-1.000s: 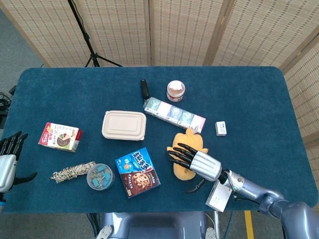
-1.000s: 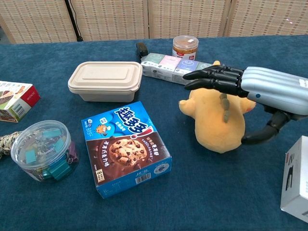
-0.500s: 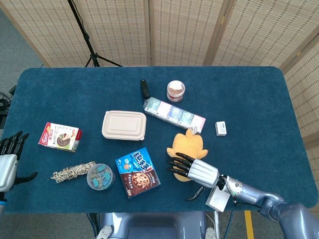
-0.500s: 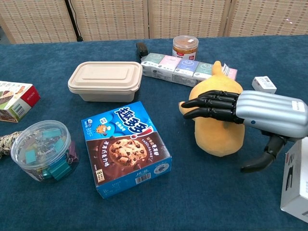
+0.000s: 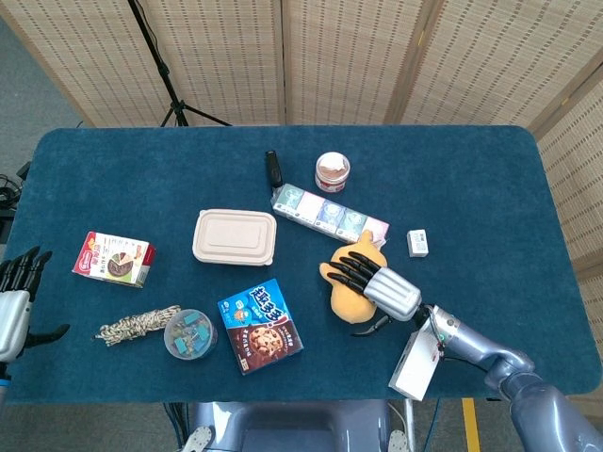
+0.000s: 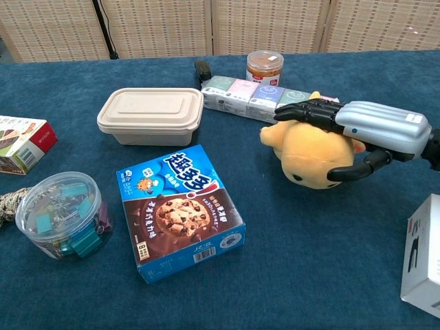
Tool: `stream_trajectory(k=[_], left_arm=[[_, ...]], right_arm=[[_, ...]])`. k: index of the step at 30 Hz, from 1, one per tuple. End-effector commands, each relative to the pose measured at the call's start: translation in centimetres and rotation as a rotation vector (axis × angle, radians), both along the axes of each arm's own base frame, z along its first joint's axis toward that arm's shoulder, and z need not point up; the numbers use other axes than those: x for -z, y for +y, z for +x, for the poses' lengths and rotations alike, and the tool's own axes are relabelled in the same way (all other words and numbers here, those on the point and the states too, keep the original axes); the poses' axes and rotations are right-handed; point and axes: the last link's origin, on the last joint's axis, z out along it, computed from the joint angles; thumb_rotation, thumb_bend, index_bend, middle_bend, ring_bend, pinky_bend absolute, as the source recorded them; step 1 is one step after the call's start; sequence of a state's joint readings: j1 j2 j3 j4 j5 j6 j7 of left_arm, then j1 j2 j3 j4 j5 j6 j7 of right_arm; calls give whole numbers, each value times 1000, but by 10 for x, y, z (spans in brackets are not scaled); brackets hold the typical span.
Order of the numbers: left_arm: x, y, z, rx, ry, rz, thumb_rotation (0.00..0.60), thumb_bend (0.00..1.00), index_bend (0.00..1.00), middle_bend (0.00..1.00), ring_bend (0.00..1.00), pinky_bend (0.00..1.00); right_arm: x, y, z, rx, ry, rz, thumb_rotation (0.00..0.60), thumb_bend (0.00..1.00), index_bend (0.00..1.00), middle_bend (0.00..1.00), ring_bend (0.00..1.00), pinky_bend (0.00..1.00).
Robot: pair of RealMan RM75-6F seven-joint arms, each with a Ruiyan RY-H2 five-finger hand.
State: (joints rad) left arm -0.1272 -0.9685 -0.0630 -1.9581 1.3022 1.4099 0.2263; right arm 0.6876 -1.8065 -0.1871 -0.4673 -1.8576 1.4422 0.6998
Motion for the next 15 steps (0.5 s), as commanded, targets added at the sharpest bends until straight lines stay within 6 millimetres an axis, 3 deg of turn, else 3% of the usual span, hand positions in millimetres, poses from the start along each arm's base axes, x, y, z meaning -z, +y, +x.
stream_trajectory(k=[1, 15], left_arm=[[0, 0, 0, 1, 1, -1, 600, 0, 0, 0, 0, 0], [0, 0, 0, -3, 1, 0, 600, 0, 0, 0, 0, 0]], right_arm=[[-2, -5, -1, 26, -14, -3, 0, 0, 0, 0, 0, 0], [-9, -21, -11, 169, -59, 17, 0, 0, 0, 0, 0, 0]])
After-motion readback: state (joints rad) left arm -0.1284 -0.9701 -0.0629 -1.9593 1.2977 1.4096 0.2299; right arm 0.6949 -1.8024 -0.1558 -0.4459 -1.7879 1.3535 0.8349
